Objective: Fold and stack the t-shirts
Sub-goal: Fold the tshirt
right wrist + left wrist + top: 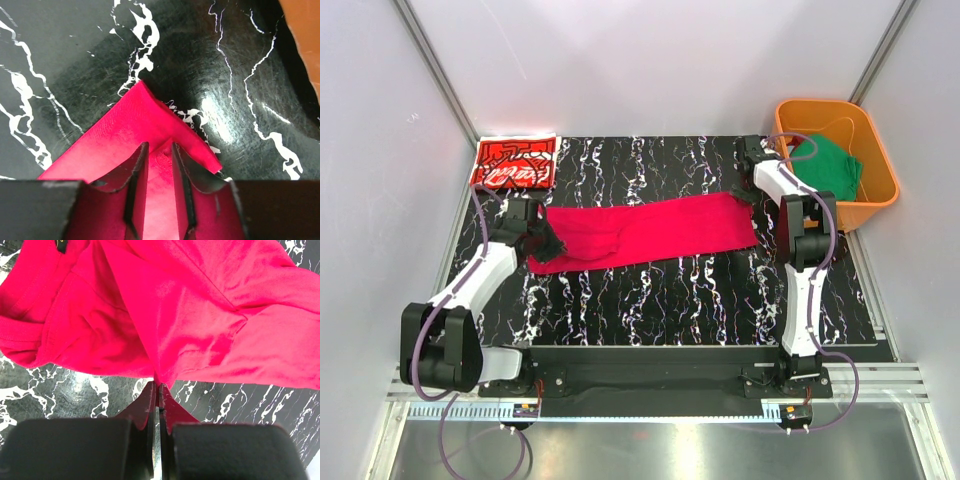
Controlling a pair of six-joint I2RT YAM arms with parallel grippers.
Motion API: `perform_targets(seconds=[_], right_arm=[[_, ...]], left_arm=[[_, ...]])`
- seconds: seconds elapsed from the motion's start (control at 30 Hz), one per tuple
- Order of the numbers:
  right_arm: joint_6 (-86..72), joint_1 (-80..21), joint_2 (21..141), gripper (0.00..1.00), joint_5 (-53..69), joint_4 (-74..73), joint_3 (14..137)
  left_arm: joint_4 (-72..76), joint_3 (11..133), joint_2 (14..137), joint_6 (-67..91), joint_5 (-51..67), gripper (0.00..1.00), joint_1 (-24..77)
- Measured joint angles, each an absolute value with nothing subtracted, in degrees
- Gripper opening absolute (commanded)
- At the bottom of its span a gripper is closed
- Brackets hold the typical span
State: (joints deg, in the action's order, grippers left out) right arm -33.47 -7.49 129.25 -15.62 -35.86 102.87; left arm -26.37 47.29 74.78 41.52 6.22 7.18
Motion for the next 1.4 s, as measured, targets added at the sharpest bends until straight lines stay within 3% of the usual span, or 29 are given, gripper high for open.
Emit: perform_targets(seconds=[0.27, 0.43, 0.63, 1.07, 1.4], right_arm=[[-33.4, -7.5, 130.3, 0.31, -15.6, -36.7, 103.9], [-33.0, -7.5, 130.3, 0.12, -15.6, -37.1, 104.1], [-32.7, -7.5, 130.6, 0.00, -15.7, -38.5, 105.5], [-30.9, -7.5, 129.8, 0.00, -16.5, -40.4, 106.1], [-28.4, -7.5, 112.6, 0.00, -15.7, -40.4, 93.0]], left_arm=[[-27.4, 48.7, 73.2, 41.0, 6.2, 0.00, 7.2], [-27.7, 49.4, 72.9, 40.7, 6.2, 0.00, 7.2], [-27.9, 50.3, 72.5, 40.5, 6.2, 0.01, 7.2], [-31.1, 53.6, 70.8, 40.1, 6.1, 0.00, 7.2], [-35.8, 54.4, 59.7, 39.9, 6.0, 0.00, 7.2]])
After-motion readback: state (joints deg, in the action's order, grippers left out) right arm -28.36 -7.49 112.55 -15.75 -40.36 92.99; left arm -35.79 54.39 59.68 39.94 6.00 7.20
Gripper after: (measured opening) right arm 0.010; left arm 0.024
